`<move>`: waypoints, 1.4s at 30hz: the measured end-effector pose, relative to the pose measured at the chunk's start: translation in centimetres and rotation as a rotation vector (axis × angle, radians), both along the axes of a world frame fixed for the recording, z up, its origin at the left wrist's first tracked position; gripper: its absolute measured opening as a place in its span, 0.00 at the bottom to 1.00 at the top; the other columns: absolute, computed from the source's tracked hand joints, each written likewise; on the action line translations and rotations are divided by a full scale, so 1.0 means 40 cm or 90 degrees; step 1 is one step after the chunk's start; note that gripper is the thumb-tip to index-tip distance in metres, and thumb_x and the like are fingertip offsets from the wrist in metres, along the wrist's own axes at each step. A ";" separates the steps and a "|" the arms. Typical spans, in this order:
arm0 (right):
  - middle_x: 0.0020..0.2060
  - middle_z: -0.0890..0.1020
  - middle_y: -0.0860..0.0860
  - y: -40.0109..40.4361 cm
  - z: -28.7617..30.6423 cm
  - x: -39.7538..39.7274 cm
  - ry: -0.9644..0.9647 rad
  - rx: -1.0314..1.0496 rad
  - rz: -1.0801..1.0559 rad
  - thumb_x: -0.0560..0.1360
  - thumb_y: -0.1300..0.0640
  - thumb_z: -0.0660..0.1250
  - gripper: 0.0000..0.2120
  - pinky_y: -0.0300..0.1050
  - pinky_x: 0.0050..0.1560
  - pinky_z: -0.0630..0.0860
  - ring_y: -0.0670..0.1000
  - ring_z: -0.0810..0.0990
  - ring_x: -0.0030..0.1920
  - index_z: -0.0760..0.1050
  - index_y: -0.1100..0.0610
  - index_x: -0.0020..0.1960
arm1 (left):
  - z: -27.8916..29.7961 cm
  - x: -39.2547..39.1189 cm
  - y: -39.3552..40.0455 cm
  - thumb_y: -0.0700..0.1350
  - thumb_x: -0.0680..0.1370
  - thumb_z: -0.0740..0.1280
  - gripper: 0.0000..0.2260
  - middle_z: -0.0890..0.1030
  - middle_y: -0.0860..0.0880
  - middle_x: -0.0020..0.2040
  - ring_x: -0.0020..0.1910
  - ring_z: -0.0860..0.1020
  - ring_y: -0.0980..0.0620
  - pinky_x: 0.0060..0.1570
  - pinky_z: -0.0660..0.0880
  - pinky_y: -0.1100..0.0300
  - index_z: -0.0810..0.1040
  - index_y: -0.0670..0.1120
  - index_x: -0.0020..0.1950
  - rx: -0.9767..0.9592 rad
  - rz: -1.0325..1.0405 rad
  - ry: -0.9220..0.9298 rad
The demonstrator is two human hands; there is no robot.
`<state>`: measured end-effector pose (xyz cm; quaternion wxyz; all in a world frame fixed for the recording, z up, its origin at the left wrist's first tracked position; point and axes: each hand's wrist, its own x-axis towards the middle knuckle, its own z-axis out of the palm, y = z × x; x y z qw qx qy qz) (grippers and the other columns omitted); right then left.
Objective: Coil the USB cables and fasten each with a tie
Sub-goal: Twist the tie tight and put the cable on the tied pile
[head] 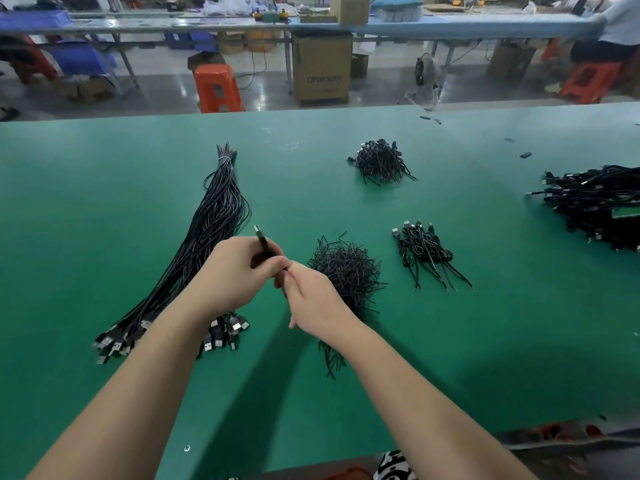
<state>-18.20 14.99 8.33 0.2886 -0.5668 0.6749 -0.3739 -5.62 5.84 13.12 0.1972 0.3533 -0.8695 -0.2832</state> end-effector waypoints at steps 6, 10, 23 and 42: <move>0.36 0.75 0.46 -0.011 -0.003 -0.060 0.031 -0.021 -0.095 0.85 0.51 0.53 0.15 0.44 0.35 0.65 0.46 0.72 0.36 0.66 0.48 0.41 | -0.048 -0.023 -0.038 0.45 0.82 0.66 0.08 0.83 0.48 0.41 0.33 0.76 0.54 0.28 0.72 0.62 0.82 0.47 0.58 0.377 -0.028 0.268; 0.40 0.77 0.52 -0.016 0.004 -0.132 -0.009 0.006 -0.173 0.86 0.48 0.52 0.17 0.50 0.44 0.69 0.51 0.74 0.41 0.69 0.58 0.45 | -0.166 -0.043 -0.080 0.42 0.82 0.65 0.08 0.83 0.47 0.45 0.31 0.77 0.58 0.29 0.75 0.62 0.82 0.50 0.57 0.311 0.130 0.148; 0.33 0.67 0.46 0.002 -0.023 -0.187 -0.106 0.064 -0.204 0.85 0.48 0.52 0.16 0.51 0.44 0.69 0.48 0.66 0.35 0.67 0.53 0.42 | -0.396 -0.142 -0.106 0.47 0.82 0.65 0.10 0.79 0.50 0.56 0.52 0.78 0.49 0.48 0.74 0.56 0.81 0.50 0.61 0.017 0.165 -0.098; 0.36 0.72 0.51 0.001 -0.027 -0.170 -0.073 0.075 -0.146 0.85 0.48 0.52 0.17 0.52 0.40 0.80 0.48 0.70 0.31 0.67 0.61 0.47 | -0.325 -0.071 -0.097 0.44 0.78 0.68 0.05 0.80 0.53 0.45 0.41 0.79 0.51 0.44 0.78 0.56 0.82 0.51 0.44 0.071 0.150 -0.114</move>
